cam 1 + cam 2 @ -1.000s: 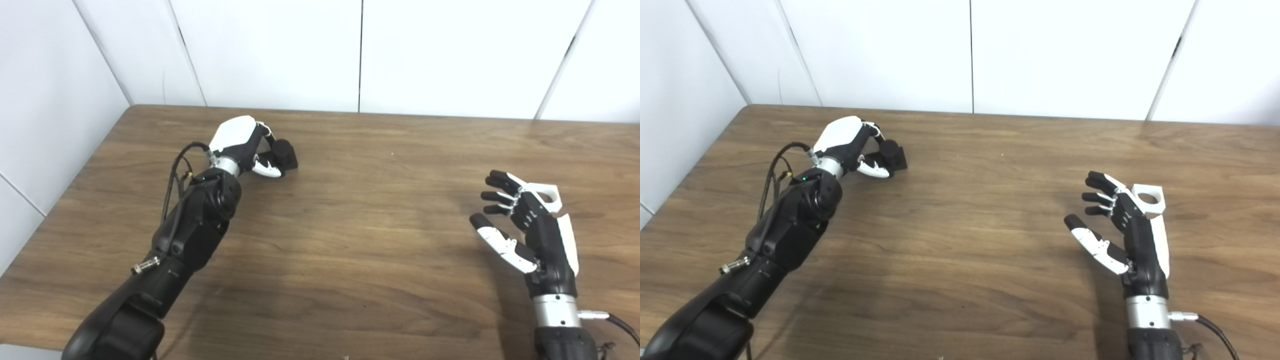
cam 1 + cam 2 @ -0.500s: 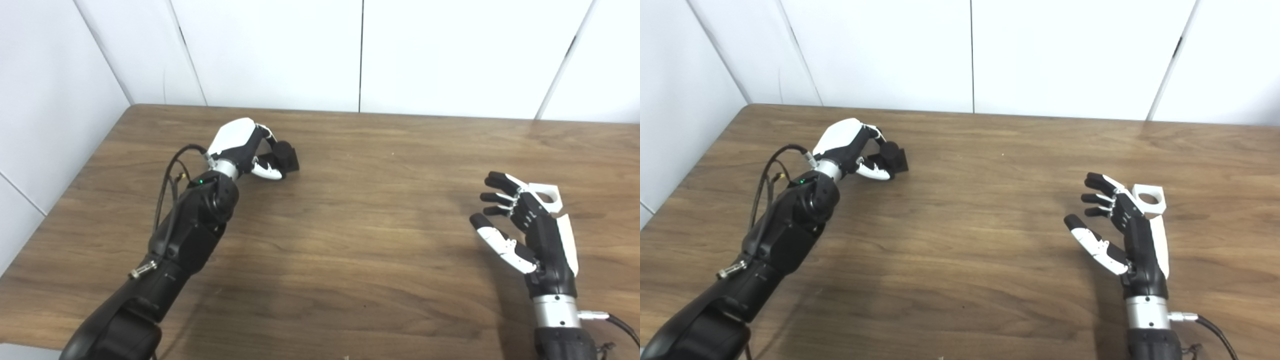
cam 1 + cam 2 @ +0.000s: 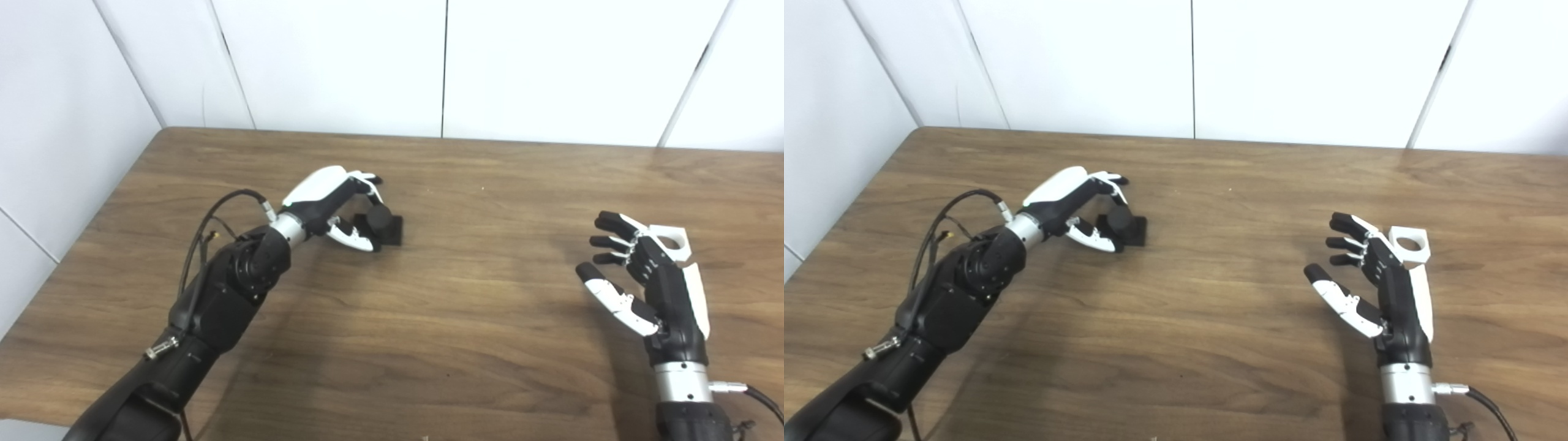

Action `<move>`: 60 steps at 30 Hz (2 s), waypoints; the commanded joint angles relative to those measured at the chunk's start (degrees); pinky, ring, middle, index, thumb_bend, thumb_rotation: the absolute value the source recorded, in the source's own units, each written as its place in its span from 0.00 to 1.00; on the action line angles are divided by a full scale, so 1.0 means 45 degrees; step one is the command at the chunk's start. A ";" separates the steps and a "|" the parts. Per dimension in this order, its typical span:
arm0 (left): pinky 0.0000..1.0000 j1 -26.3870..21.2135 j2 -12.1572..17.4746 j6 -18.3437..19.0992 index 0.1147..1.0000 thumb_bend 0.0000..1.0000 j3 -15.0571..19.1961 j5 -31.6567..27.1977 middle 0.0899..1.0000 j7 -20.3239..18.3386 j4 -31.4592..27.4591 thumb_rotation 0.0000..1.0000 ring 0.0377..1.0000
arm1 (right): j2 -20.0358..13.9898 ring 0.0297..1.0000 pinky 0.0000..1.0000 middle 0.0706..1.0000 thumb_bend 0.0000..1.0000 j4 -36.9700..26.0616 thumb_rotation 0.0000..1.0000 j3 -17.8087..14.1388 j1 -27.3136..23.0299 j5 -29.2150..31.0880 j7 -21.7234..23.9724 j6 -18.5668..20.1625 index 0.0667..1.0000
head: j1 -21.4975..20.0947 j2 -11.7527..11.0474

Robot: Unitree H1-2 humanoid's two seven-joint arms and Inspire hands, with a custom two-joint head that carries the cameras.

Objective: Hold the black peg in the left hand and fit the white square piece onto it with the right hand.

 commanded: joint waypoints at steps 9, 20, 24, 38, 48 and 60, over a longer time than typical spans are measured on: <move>0.87 -0.0213 -0.0055 -0.1468 0.42 0.52 -0.0066 -0.1956 0.89 -0.1907 -0.0719 0.07 0.96 | -0.0029 0.70 0.62 0.77 0.55 0.0310 0.43 -0.0061 0.0456 0.0051 -0.0112 -0.0546 0.77 | -0.0039 0.0032; 0.86 0.0114 -0.0706 -0.1724 0.43 0.52 -0.0578 -0.2096 0.88 -0.2685 -0.1571 0.07 0.99 | -0.0023 0.70 0.61 0.78 0.55 0.0133 0.46 -0.0086 0.0513 -0.0128 -0.0168 -0.0418 0.76 | -0.0183 0.0105; 0.86 0.0324 -0.1027 -0.1936 0.43 0.52 -0.0860 -0.1960 0.88 -0.2723 -0.1730 0.07 0.98 | -0.0032 0.70 0.61 0.78 0.55 0.0123 0.45 -0.0107 0.0506 -0.0100 -0.0148 -0.0376 0.77 | -0.0231 0.0129; 0.91 0.0774 -0.1782 -0.2777 0.43 0.52 -0.1872 -0.1181 0.89 -0.2571 -0.1165 0.07 0.98 | -0.0026 0.70 0.62 0.77 0.55 -0.0152 0.47 -0.0187 0.0517 -0.0307 -0.0175 -0.0011 0.77 | -0.0478 0.0170; 0.91 0.0881 -0.1499 -0.3088 0.43 0.52 -0.1725 -0.1131 0.89 -0.2478 -0.1292 0.07 0.97 | 0.0014 0.69 0.62 0.77 0.56 -0.0240 0.48 -0.0259 0.0446 -0.0337 -0.0199 0.0131 0.77 | -0.1711 0.0421; 0.89 0.1454 -0.0753 -0.3251 0.43 0.52 -0.1468 -0.1557 0.87 -0.2615 -0.1773 0.07 0.95 | 0.0644 0.70 0.61 0.76 0.56 -0.0421 0.45 0.0047 0.0243 -0.0769 -0.0490 0.0515 0.76 | -0.5926 0.0322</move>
